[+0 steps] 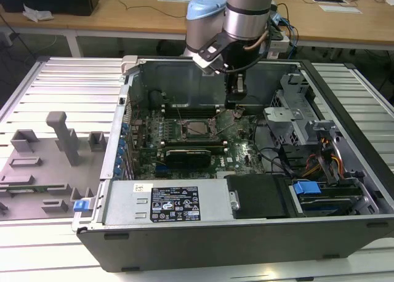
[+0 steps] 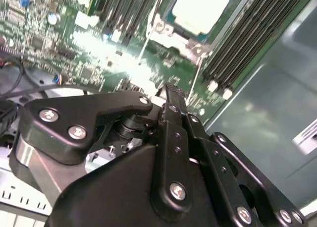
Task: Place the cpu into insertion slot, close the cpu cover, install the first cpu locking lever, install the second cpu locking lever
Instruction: 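Close the cpu cover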
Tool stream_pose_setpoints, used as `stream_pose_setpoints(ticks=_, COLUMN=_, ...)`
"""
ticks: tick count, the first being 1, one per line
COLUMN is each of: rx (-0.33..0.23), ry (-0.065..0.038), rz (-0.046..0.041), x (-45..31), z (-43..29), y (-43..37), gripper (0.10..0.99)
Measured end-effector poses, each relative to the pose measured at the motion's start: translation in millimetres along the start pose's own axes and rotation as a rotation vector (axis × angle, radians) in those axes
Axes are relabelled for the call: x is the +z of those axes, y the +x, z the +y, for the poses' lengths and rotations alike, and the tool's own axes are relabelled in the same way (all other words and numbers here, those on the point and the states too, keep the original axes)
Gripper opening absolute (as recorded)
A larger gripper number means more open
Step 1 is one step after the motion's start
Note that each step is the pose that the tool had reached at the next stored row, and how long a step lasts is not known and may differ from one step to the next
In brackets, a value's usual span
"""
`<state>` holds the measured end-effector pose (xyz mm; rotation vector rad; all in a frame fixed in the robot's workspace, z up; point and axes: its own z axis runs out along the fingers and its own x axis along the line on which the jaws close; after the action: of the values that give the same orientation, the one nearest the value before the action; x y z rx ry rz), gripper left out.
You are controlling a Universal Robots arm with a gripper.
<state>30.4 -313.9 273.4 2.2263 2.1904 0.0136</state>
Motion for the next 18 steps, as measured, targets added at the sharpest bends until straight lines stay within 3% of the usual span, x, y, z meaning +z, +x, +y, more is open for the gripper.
stream_pose_setpoints(ticks=2, rx=0.000, ry=0.001, rz=0.0000, x=0.2, z=6.7, y=0.1, gripper=0.106)
stream_pose_setpoints(ticks=3, rx=0.000, ry=0.001, rz=0.0000, x=0.3, z=13.4, y=0.2, gripper=0.106)
stream_pose_setpoints(ticks=5, rx=0.000, ry=0.002, rz=0.0002, x=0.5, z=18.6, y=0.3, gripper=0.106)
stream_pose_setpoints(ticks=9, rx=0.000, ry=0.002, rz=0.0000, x=0.5, z=20.3, y=0.3, gripper=0.106)
stream_pose_setpoints(ticks=18, rx=0.000, ry=0.003, rz=-0.0025, x=8.7, z=27.4, y=0.5, gripper=0.106)
